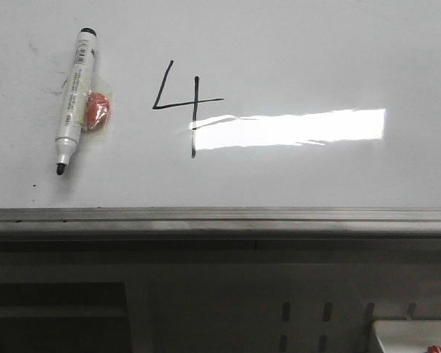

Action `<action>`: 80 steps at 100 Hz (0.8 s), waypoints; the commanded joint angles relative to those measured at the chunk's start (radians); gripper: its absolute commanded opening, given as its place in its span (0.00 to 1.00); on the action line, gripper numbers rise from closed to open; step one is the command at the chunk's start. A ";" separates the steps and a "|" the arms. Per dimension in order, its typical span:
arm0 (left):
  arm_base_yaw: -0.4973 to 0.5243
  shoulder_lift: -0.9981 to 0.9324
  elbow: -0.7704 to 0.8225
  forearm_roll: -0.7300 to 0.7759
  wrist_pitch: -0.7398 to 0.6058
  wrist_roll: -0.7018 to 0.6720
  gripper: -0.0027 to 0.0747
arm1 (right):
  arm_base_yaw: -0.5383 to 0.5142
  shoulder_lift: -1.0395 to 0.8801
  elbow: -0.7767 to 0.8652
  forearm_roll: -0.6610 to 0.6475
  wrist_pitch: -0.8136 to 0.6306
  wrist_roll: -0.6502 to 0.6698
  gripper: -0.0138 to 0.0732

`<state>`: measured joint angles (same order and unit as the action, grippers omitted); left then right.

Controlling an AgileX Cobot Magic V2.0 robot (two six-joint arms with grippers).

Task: Write number 4 on whiteboard

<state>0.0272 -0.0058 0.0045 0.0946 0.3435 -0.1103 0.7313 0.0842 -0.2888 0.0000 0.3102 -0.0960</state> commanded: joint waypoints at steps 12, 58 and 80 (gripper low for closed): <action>0.002 -0.025 0.033 0.000 -0.051 -0.011 0.01 | -0.303 0.011 -0.026 -0.013 -0.089 -0.005 0.08; 0.002 -0.025 0.033 0.000 -0.051 -0.011 0.01 | -0.785 0.011 0.061 -0.013 -0.100 -0.005 0.08; 0.002 -0.025 0.033 0.000 -0.051 -0.011 0.01 | -0.791 -0.030 0.265 -0.013 -0.120 -0.003 0.08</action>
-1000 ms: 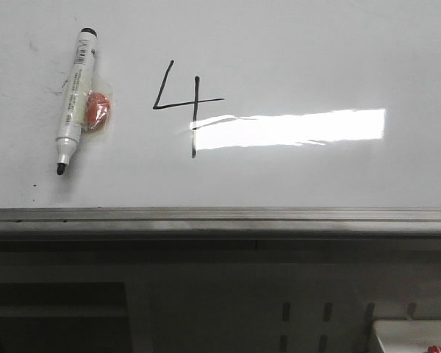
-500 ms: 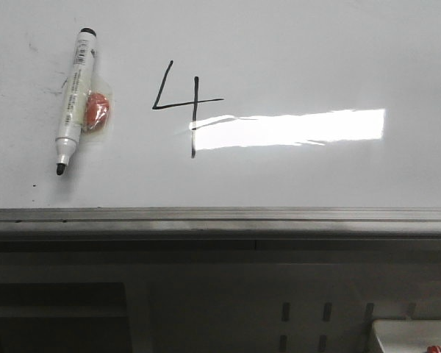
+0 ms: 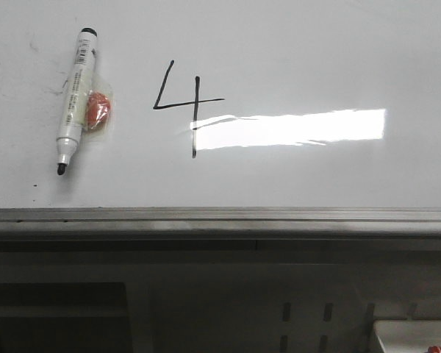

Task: Write number 4 on whiteboard

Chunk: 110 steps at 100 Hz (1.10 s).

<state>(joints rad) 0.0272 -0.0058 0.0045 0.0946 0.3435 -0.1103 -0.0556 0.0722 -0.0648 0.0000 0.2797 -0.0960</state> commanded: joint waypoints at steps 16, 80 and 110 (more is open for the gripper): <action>0.002 -0.023 0.033 -0.002 -0.051 -0.011 0.01 | -0.006 -0.094 0.098 0.014 0.043 -0.003 0.08; 0.002 -0.023 0.033 -0.002 -0.051 -0.011 0.01 | -0.006 -0.098 0.098 0.014 0.041 -0.003 0.08; 0.002 -0.023 0.033 -0.002 -0.051 -0.011 0.01 | -0.006 -0.098 0.098 0.014 0.041 -0.003 0.08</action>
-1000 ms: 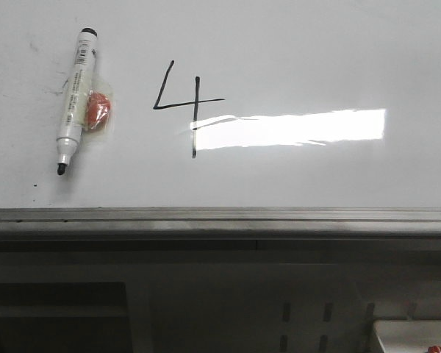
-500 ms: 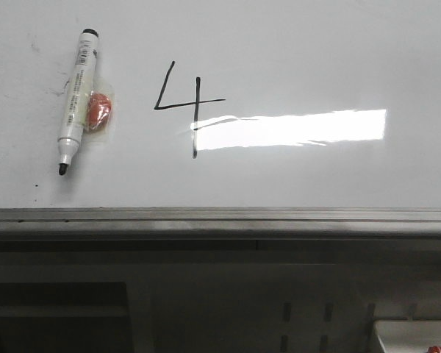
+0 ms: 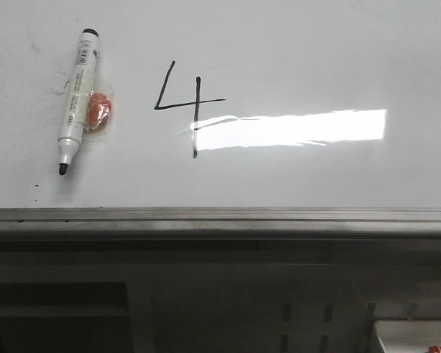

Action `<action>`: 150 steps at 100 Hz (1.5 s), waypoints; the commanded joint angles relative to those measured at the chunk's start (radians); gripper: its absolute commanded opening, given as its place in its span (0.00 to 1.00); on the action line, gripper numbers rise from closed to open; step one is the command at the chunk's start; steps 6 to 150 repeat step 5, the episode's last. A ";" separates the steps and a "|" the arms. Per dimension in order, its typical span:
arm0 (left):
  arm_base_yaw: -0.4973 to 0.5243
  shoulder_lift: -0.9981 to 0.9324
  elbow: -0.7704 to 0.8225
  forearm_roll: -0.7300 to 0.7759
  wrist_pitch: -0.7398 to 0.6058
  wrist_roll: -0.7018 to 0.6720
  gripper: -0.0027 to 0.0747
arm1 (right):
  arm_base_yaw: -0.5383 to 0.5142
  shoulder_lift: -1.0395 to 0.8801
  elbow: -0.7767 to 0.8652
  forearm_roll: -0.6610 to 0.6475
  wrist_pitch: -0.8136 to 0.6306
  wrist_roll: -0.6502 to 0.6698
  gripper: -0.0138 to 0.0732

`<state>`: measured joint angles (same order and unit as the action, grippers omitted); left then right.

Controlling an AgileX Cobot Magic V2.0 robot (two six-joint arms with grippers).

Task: Write number 4 on whiteboard

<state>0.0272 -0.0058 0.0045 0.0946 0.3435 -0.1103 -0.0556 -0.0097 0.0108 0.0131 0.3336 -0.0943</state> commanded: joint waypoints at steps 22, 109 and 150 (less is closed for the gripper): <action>0.002 -0.023 0.033 -0.002 -0.051 -0.011 0.01 | -0.006 -0.016 0.022 0.001 -0.013 -0.005 0.08; 0.002 -0.023 0.033 -0.002 -0.051 -0.011 0.01 | -0.006 -0.016 0.022 0.001 -0.013 -0.005 0.08; 0.002 -0.023 0.033 -0.002 -0.051 -0.011 0.01 | -0.006 -0.016 0.022 0.001 -0.013 -0.005 0.08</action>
